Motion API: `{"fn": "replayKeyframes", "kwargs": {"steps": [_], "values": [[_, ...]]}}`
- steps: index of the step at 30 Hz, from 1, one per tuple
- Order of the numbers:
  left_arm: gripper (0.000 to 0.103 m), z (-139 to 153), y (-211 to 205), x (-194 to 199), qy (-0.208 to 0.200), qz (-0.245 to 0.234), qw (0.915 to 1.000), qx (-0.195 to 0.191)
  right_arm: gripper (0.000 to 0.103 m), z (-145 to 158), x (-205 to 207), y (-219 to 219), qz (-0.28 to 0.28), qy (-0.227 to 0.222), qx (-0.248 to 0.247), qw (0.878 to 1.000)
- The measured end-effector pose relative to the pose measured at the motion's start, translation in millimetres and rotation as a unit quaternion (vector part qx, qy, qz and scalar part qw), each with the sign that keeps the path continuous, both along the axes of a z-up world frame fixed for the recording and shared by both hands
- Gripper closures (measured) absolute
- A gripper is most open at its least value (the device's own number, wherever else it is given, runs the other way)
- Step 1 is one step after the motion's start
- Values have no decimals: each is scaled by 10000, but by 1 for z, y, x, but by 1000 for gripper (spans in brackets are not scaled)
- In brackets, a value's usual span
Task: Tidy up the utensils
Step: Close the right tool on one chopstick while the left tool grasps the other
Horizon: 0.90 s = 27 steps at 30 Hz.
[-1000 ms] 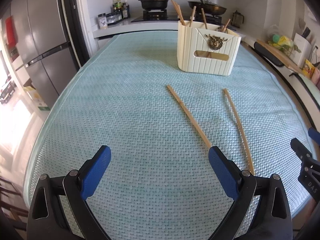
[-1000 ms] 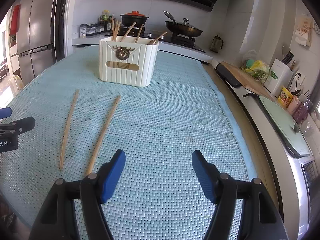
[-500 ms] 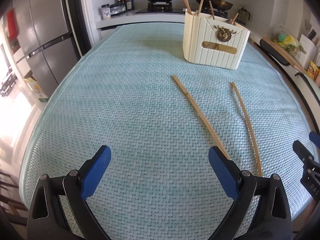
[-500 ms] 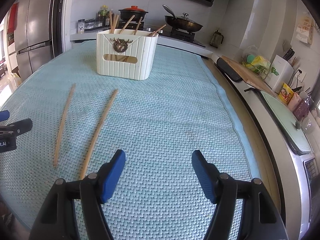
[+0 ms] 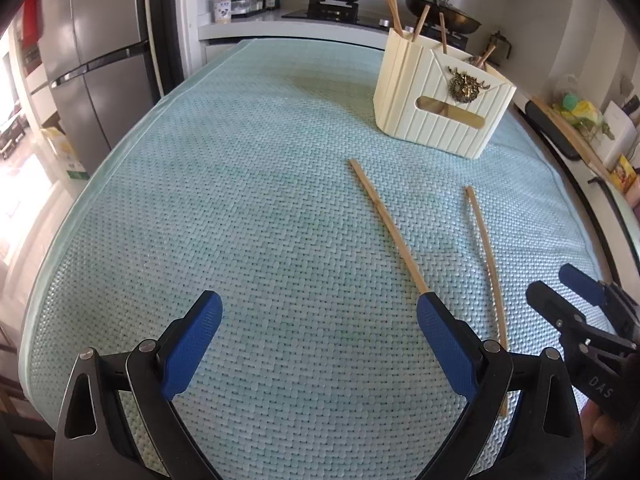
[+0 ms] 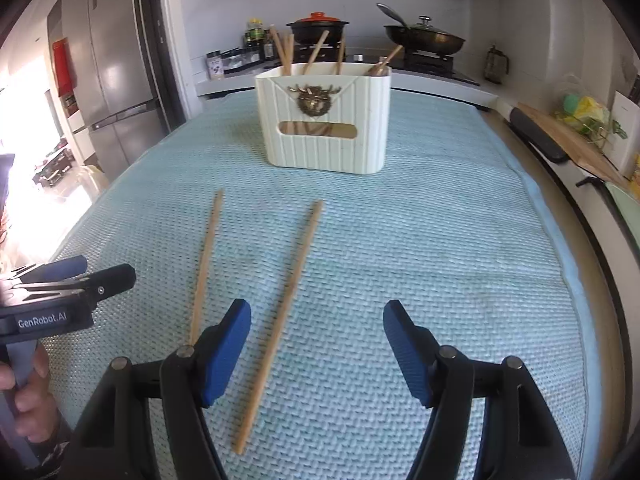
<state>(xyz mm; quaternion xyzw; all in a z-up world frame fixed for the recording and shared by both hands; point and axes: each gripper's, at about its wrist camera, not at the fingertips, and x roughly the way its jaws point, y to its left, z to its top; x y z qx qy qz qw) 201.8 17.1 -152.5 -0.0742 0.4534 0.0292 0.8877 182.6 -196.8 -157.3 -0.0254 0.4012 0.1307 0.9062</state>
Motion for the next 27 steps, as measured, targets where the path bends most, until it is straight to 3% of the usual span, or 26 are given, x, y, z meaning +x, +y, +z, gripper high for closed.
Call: {"fn": "replayKeyframes", "kwargs": {"steps": [2, 5, 10, 18, 25, 27], "values": [[5, -1, 2, 0, 20, 16, 10000, -10, 34, -6, 12, 6, 40, 108, 28, 9999], [5, -1, 4, 0, 13, 52, 10000, 16, 46, -17, 28, 15, 142, 298, 20, 9995], [5, -2, 3, 2, 25, 34, 10000, 21, 88, -38, 34, 27, 230, 493, -305, 9981], [5, -13, -27, 36, 133, -321, 9994, 60, 90, -38, 14, -9, -515, 463, -275, 9972], [5, -37, -58, 52, 341, -489, 9944, 875, 90, -37, -10, -35, -795, 550, -233, 9950], [5, -40, -53, 47, 323, -450, 9947, 871, 88, -36, -15, -43, -824, 580, -164, 9948]]}}
